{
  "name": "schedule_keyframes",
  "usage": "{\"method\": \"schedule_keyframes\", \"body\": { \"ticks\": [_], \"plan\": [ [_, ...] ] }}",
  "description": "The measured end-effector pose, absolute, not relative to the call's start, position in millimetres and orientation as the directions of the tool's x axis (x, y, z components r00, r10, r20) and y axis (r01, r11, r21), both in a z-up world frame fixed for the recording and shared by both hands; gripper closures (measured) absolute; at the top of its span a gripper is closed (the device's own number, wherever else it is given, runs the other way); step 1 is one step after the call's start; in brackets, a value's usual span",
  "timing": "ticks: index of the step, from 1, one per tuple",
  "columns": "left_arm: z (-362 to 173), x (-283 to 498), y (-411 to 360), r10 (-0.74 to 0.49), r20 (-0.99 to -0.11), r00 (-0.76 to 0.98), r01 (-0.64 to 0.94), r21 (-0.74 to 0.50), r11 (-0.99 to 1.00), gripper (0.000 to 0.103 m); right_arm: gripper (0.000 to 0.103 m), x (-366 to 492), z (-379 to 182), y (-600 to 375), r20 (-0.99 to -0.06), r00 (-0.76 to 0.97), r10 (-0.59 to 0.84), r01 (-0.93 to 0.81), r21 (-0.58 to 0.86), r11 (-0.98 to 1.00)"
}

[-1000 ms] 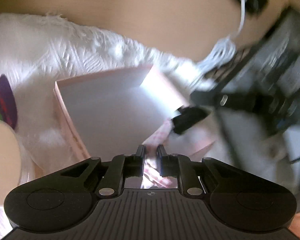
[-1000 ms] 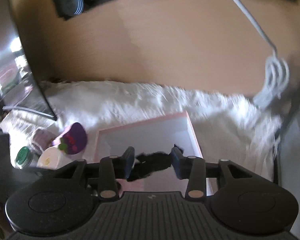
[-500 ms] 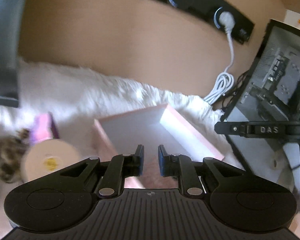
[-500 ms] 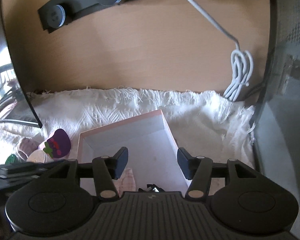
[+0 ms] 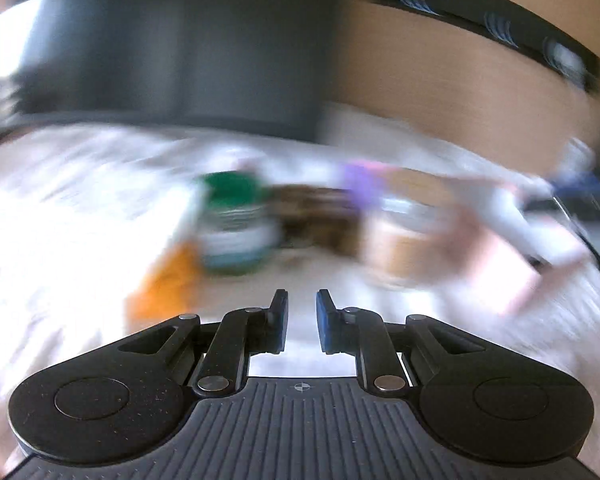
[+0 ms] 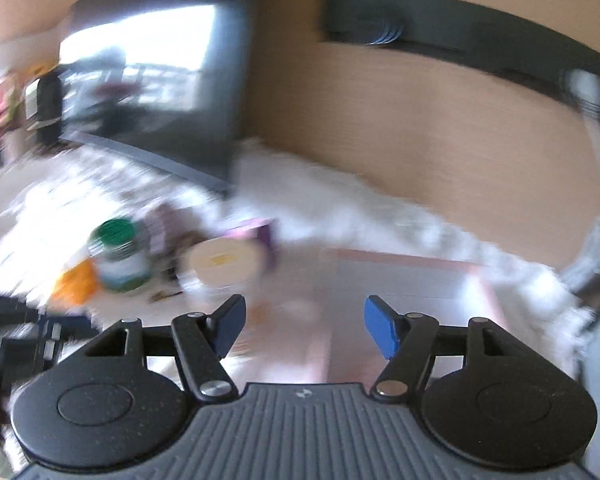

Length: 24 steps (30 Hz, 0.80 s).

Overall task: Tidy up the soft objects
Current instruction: 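Move the right gripper to the orange flower while the left approaches the white tissue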

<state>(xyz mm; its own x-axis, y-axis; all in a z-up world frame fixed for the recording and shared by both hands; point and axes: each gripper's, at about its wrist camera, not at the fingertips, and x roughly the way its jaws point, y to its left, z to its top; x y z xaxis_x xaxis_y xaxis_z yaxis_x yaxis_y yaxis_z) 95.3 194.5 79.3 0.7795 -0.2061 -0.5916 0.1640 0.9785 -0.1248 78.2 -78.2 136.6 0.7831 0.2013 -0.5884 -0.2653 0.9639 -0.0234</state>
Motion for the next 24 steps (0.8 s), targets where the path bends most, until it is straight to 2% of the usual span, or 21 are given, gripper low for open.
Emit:
{"method": "schedule_keyframes", "body": {
  "ticks": [3, 8, 12, 15, 18, 21, 23, 24],
  "plan": [
    [78, 102, 232, -0.138, -0.598, 0.790, 0.050, -0.161, 0.986, 0.086, 0.037, 81, 121, -39, -0.636, 0.730, 0.251, -0.350, -0.033, 0.936],
    [78, 104, 266, -0.136, -0.590, 0.796, 0.023, -0.195, 0.981, 0.086, 0.037, 93, 97, 23, -0.679, 0.669, 0.304, -0.461, -0.057, 0.886],
    [71, 106, 299, -0.129, -0.599, 0.790, -0.012, -0.225, 0.974, 0.086, 0.037, 104, 84, 74, -0.669, 0.645, 0.370, -0.555, -0.078, 0.828],
    [68, 121, 325, -0.186, -0.613, 0.768, -0.003, -0.294, 0.956, 0.086, 0.038, 116, 78, 114, -0.653, 0.634, 0.415, -0.618, -0.105, 0.779],
    [65, 149, 345, -0.317, -0.654, 0.687, 0.061, -0.383, 0.922, 0.086, 0.038, 131, 68, 148, -0.660, 0.618, 0.428, -0.652, -0.125, 0.748],
    [65, 173, 362, -0.341, -0.648, 0.681, 0.046, -0.426, 0.903, 0.086, 0.047, 145, 52, 174, -0.686, 0.590, 0.425, -0.676, -0.133, 0.725],
    [64, 189, 373, -0.322, -0.642, 0.696, 0.023, -0.428, 0.903, 0.086, 0.064, 150, 44, 184, -0.698, 0.578, 0.423, -0.680, -0.126, 0.722],
    [62, 199, 378, -0.301, -0.646, 0.701, -0.004, -0.426, 0.905, 0.086, 0.080, 152, 41, 187, -0.705, 0.568, 0.424, -0.682, -0.115, 0.722]
  ]
}}
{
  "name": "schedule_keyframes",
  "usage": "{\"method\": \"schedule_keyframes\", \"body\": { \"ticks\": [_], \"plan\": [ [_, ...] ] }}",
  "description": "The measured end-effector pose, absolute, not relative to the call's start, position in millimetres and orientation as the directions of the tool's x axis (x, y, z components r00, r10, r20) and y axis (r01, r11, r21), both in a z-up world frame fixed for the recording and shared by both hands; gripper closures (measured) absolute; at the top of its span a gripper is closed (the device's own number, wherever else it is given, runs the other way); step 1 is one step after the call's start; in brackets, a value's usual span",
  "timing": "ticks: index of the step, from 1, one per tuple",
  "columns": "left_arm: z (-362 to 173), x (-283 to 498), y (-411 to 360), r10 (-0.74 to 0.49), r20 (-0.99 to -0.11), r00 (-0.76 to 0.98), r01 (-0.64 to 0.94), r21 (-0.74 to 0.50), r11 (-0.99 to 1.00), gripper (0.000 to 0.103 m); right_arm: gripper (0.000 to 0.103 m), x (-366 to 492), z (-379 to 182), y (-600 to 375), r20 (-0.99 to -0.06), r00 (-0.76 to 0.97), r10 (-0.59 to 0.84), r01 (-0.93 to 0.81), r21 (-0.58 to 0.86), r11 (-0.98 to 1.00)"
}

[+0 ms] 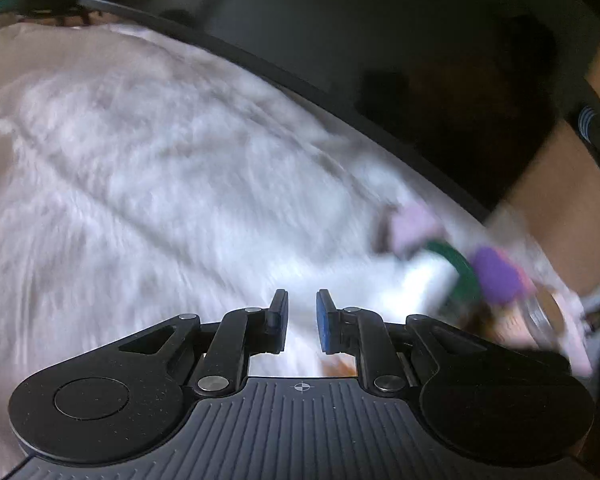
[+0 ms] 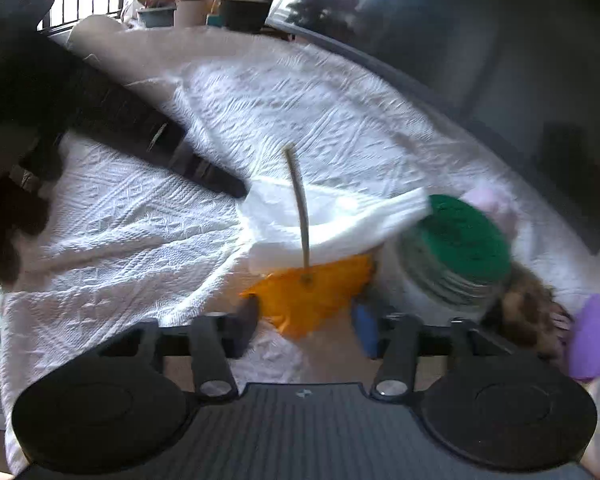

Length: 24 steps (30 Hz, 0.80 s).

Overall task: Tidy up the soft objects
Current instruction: 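Move the right gripper to the orange flower while the left approaches the white tissue, then grasp the orange flower with the right gripper while the left grasps the white tissue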

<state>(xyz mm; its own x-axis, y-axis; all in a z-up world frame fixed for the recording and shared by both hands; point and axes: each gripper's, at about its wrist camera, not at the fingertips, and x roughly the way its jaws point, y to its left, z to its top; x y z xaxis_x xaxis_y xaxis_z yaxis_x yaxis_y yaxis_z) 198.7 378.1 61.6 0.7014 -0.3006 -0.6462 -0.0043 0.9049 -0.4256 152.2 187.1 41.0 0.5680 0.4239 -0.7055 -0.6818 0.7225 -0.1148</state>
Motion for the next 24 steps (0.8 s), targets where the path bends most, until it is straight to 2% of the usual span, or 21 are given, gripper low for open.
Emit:
{"method": "schedule_keyframes", "body": {
  "ticks": [1, 4, 8, 14, 17, 20, 22, 24],
  "plan": [
    [59, 207, 383, -0.281, -0.653, 0.704, -0.035, -0.427, 0.903, 0.086, 0.088, 154, 39, 189, -0.710, 0.563, 0.423, -0.678, -0.104, 0.727],
    [42, 226, 397, -0.286, -0.656, 0.699, -0.115, -0.497, 0.860, 0.086, 0.089, 158, 36, 190, -0.706, 0.561, 0.431, -0.671, -0.084, 0.737],
    [20, 235, 395, -0.395, -0.643, 0.656, -0.113, -0.601, 0.791, 0.086, 0.089, 162, 37, 189, -0.709, 0.551, 0.441, -0.676, -0.070, 0.733],
    [30, 234, 369, -0.575, -0.583, 0.574, 0.107, -0.642, 0.759, 0.085, 0.089, 165, 38, 185, -0.709, 0.544, 0.448, -0.679, -0.059, 0.731],
    [40, 231, 346, -0.578, -0.616, 0.535, 0.228, -0.553, 0.801, 0.084, 0.089, 165, 37, 184, -0.708, 0.543, 0.451, -0.682, -0.059, 0.729],
    [46, 232, 334, -0.558, -0.643, 0.525, 0.285, -0.485, 0.827, 0.084, 0.089, 165, 37, 184, -0.708, 0.542, 0.452, -0.683, -0.059, 0.728],
    [51, 233, 332, -0.571, -0.649, 0.503, 0.316, -0.477, 0.820, 0.084, 0.089, 165, 37, 183, -0.709, 0.542, 0.451, -0.685, -0.061, 0.726],
    [56, 234, 337, -0.631, -0.614, 0.474, 0.369, -0.513, 0.775, 0.080, 0.089, 164, 38, 183, -0.711, 0.541, 0.449, -0.686, -0.064, 0.725]
  ]
}}
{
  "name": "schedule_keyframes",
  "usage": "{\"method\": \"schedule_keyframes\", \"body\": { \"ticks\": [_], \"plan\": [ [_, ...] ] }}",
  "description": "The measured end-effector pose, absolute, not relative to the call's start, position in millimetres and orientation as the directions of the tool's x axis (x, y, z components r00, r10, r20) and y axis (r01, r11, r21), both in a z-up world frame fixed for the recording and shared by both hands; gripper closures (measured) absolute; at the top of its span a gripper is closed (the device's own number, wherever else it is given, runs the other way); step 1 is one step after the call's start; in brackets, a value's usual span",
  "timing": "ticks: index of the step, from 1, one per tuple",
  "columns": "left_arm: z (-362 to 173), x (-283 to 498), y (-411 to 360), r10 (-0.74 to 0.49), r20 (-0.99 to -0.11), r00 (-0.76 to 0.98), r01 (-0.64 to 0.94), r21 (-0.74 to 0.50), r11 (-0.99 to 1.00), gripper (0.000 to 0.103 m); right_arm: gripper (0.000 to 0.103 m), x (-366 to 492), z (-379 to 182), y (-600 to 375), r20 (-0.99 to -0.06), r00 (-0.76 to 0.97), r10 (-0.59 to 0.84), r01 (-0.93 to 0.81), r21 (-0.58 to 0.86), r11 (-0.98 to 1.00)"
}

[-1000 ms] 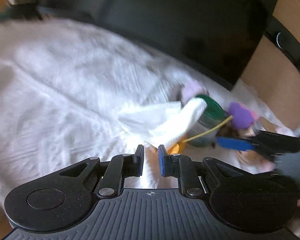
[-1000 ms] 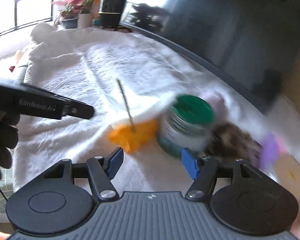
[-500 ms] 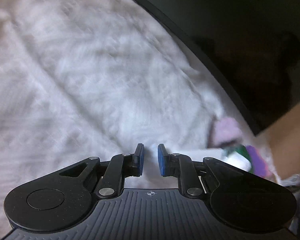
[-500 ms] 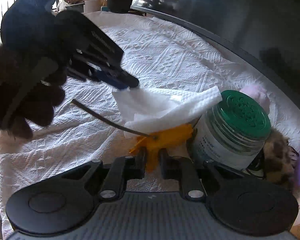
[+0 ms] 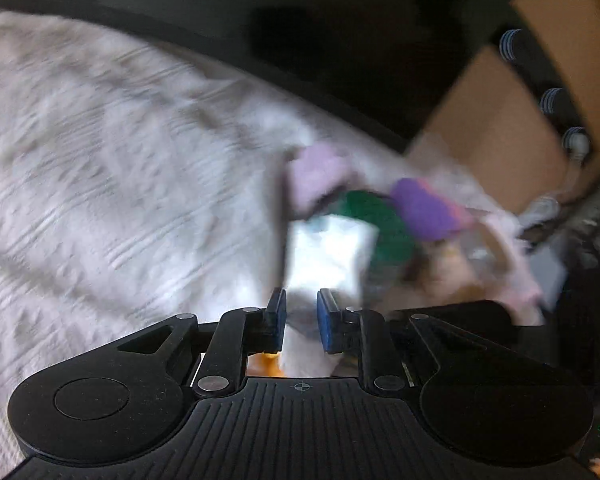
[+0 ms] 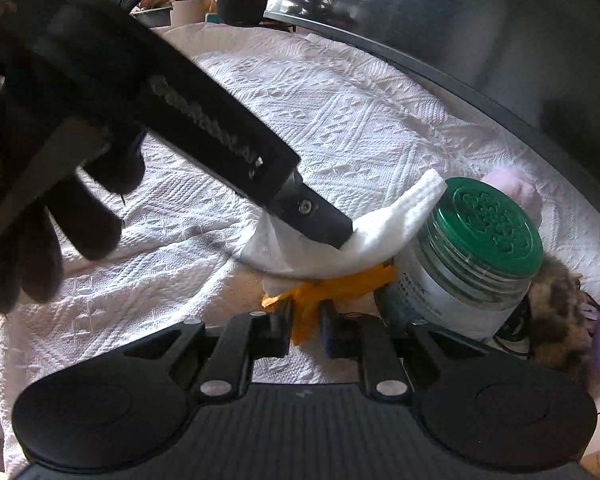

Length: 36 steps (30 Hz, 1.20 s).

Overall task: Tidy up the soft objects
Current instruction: 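Grasp the orange flower with the right gripper while the left grasps the white tissue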

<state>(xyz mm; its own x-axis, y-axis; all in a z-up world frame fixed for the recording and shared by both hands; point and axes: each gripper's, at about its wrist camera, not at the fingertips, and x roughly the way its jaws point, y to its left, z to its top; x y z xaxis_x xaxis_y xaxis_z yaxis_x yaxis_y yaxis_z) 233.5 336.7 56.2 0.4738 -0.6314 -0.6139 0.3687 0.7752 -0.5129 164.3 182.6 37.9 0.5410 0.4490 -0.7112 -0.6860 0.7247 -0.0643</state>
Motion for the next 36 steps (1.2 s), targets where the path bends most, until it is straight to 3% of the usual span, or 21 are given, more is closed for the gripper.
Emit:
{"method": "schedule_keyframes", "body": {
  "ticks": [2, 4, 11, 20, 25, 30, 36],
  "plan": [
    [64, 231, 337, -0.687, -0.573, 0.448, 0.420, -0.543, 0.727, 0.080, 0.089, 163, 38, 181, -0.712, 0.541, 0.447, -0.688, -0.068, 0.723],
    [69, 230, 332, -0.678, -0.587, 0.443, 0.445, -0.512, 0.734, 0.079, 0.089, 164, 39, 181, -0.713, 0.542, 0.445, -0.687, -0.070, 0.723],
    [59, 236, 308, -0.441, -0.747, 0.497, 0.381, -0.269, 0.885, 0.077, 0.089, 162, 39, 184, -0.714, 0.550, 0.433, -0.685, -0.089, 0.724],
    [41, 249, 320, -0.504, -0.750, 0.428, 0.289, -0.414, 0.863, 0.078, 0.089, 159, 38, 181, -0.712, 0.551, 0.435, -0.681, -0.083, 0.727],
    [42, 246, 317, -0.479, -0.759, 0.441, 0.221, -0.425, 0.878, 0.078, 0.089, 160, 38, 183, -0.716, 0.550, 0.430, -0.686, -0.094, 0.721],
    [42, 236, 324, -0.459, -0.736, 0.498, 0.163, -0.441, 0.883, 0.090, 0.089, 156, 41, 185, -0.716, 0.563, 0.413, -0.679, -0.115, 0.725],
    [61, 215, 335, -0.397, -0.704, 0.589, 0.170, -0.373, 0.912, 0.092, 0.073, 152, 52, 182, -0.687, 0.606, 0.401, -0.637, -0.118, 0.762]
  ]
}}
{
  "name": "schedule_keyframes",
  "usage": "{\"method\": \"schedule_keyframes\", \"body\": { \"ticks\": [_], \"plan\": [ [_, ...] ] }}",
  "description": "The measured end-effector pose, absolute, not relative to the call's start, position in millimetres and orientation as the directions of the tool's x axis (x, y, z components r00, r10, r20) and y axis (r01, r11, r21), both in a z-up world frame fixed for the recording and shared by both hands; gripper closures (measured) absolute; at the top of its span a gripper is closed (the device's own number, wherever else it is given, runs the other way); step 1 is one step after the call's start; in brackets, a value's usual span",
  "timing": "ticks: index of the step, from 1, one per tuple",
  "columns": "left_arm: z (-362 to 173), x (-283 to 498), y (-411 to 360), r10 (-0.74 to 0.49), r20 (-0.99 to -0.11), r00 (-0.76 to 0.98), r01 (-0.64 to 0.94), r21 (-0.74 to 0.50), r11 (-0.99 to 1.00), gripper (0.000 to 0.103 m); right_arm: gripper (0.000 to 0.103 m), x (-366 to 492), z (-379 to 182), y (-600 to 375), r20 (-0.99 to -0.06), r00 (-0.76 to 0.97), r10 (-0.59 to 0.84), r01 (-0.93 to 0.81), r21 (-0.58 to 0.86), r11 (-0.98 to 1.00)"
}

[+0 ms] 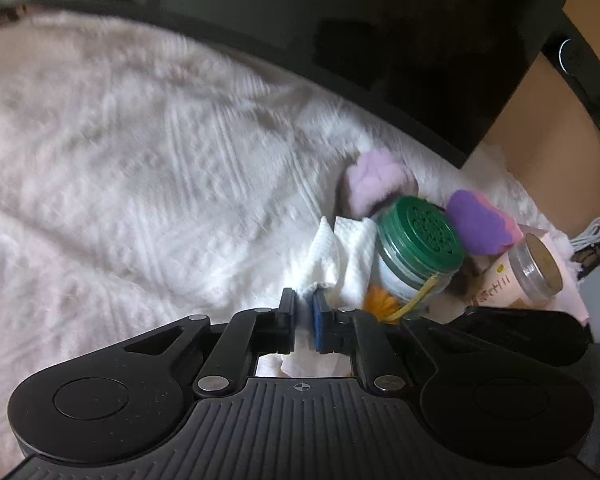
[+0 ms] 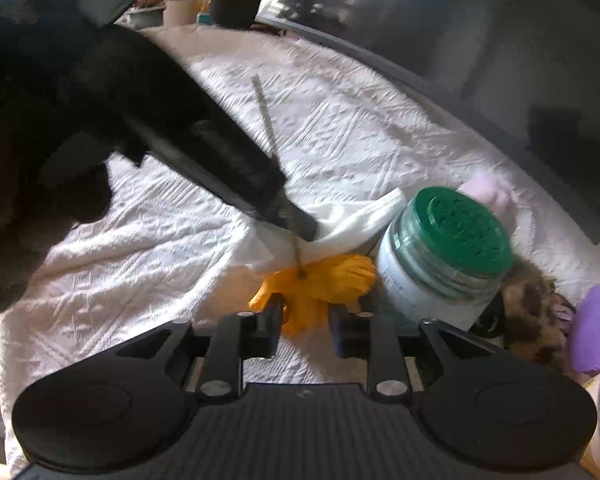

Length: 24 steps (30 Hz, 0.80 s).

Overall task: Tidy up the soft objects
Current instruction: 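Grasp the orange flower with the right gripper while the left grasps the white tissue, then lift the orange flower with the right gripper while the left lifts the tissue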

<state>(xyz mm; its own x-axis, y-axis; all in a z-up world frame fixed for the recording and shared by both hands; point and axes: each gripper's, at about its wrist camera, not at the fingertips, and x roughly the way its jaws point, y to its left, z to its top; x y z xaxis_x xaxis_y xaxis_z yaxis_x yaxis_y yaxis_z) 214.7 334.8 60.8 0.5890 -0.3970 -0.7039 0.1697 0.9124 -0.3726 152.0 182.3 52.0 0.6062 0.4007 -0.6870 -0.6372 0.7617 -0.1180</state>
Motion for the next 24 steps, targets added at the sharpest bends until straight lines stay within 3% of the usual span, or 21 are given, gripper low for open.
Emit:
{"method": "schedule_keyframes", "body": {
  "ticks": [10, 24],
  "plan": [
    [84, 205, 364, -0.269, -0.657, 0.704, 0.070, -0.313, 0.947, 0.093, 0.068, 152, 52, 180, -0.680, 0.633, 0.371, -0.591, -0.115, 0.799],
    [84, 189, 380, -0.234, -0.645, 0.727, -0.001, -0.342, 0.940, 0.093, 0.067, 154, 44, 206, -0.678, 0.638, 0.364, -0.587, -0.123, 0.800]
  ]
}}
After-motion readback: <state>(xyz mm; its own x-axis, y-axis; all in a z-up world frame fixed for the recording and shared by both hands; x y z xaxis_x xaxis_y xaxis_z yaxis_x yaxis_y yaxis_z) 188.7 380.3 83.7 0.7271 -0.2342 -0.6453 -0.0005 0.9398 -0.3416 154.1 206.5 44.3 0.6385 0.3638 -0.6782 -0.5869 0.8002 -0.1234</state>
